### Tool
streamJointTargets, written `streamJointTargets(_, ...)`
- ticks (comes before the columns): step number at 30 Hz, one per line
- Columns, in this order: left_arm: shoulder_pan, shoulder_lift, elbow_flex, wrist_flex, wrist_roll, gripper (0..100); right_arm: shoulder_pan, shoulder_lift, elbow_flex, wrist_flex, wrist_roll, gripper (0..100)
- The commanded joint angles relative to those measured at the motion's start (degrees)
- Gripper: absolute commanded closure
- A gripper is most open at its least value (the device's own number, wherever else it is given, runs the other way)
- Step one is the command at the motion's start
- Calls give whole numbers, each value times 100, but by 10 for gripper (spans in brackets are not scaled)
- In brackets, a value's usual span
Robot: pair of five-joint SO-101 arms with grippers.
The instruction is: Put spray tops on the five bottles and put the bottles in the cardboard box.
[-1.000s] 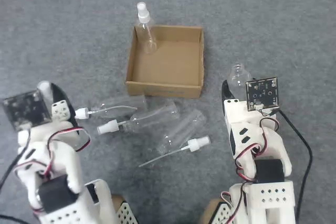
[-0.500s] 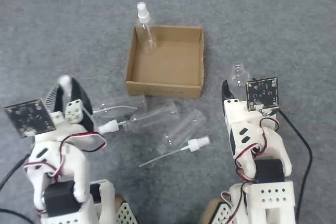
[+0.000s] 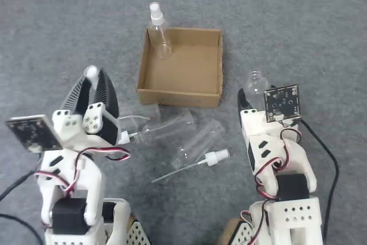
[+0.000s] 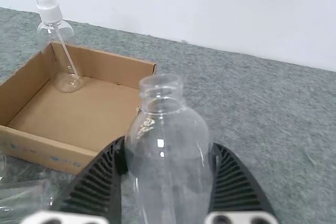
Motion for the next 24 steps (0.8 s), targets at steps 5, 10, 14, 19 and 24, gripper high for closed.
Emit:
streamJointTargets(5,615,-62,-84,-888,53,988,-180,-119,88,-154,35,944)
streamJointTargets(10,712,-62,-84,-1020,70,988,-347,-119,97,-136,35,944)
streamJointTargets(14,686,-62,-40,-923,598,988,-382,-119,105,-136,26,944)
streamJointTargets(19,677,-70,-13,-923,1011,988,-840,-119,202,-154,26,944)
streamJointTargets(24,677,-70,-13,-923,1011,988,-1121,-119,211,-154,26,944)
